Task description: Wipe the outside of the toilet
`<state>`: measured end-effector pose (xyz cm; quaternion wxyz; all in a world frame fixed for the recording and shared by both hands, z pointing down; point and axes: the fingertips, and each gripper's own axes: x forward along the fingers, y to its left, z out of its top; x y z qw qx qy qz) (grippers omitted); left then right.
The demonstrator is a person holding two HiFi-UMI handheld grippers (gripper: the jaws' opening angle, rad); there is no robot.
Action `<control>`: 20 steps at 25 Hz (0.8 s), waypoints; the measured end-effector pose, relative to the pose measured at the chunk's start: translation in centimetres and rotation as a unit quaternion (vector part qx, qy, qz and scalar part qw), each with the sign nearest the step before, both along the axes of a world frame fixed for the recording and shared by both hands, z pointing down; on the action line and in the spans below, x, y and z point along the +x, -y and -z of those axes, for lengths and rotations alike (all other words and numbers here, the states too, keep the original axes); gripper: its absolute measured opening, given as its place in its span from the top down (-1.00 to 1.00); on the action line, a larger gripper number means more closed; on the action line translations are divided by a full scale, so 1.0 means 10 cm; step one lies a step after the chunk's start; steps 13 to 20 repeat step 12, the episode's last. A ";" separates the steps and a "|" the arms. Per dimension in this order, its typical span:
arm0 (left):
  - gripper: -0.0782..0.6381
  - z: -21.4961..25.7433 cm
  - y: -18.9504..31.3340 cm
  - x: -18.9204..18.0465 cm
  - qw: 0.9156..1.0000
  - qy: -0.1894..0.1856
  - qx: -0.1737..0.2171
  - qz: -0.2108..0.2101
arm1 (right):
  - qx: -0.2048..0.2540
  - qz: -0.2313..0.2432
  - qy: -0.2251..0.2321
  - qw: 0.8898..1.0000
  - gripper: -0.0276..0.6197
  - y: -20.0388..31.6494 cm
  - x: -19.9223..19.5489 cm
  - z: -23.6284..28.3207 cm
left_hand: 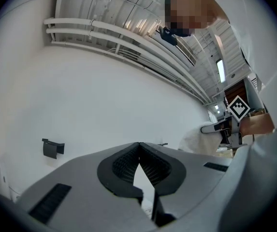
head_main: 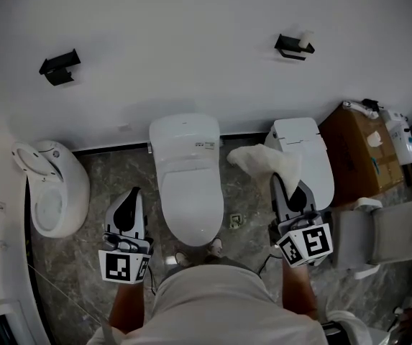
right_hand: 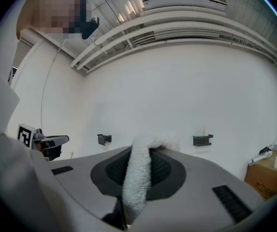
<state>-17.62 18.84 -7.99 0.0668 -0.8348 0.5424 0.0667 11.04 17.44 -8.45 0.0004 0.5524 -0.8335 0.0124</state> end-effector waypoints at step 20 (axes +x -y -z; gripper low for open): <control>0.73 -0.02 0.03 0.17 1.000 0.010 -0.006 0.019 | -0.009 0.017 0.005 1.000 0.70 0.17 0.16 -0.13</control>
